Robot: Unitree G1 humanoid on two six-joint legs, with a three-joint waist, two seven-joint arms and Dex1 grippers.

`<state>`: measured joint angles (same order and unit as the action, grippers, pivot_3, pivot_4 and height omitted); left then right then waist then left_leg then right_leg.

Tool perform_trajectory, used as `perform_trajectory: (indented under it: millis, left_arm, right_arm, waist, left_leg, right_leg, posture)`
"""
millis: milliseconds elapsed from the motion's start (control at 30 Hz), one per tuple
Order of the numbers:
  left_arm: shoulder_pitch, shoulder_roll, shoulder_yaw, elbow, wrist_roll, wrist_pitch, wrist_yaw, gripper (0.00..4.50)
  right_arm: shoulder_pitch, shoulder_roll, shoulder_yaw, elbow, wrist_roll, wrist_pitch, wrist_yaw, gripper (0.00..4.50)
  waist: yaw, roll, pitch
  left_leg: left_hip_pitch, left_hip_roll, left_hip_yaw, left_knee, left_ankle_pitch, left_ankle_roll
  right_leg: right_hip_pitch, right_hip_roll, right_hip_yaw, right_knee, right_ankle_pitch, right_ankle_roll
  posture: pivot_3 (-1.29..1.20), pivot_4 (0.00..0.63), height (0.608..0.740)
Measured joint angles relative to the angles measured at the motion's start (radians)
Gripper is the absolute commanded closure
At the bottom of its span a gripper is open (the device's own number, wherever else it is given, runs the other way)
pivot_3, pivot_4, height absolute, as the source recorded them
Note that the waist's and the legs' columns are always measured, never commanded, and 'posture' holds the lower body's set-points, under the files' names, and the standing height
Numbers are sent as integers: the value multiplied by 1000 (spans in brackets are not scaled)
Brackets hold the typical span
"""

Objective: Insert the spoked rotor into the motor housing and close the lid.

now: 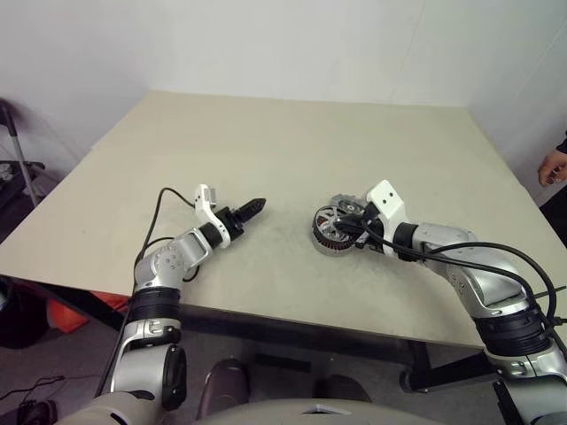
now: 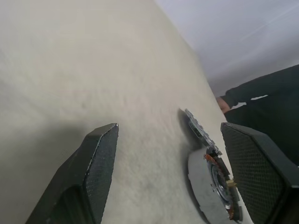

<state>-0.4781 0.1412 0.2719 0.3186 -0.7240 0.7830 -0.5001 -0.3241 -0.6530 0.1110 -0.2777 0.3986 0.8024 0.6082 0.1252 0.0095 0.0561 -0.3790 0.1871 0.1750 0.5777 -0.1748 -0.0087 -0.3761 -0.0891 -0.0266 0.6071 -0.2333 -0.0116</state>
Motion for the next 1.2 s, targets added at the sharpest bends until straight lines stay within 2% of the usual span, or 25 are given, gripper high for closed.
perform_trajectory:
  millis: [400, 1200]
  left_arm:
    - [52, -40, -30, -45, 7, -19, 13, 799]
    - [64, -44, -46, -56, 26, -24, 21, 799]
  right_arm:
    - [-6, 21, 7, 50, -49, -17, 8, 4064]
    - [-5, 8, 1, 31, -66, -8, 19, 4064]
  waist:
    - [0, 0, 0]
    - [0, 0, 0]
  left_leg:
    - [1, 0, 0, 0, 0, 0]
    - [1, 0, 0, 0, 0, 0]
  right_leg:
    - [1, 0, 0, 0, 0, 0]
    - [1, 0, 0, 0, 0, 0]
  posture:
    - [0, 0, 740]
    - [0, 0, 740]
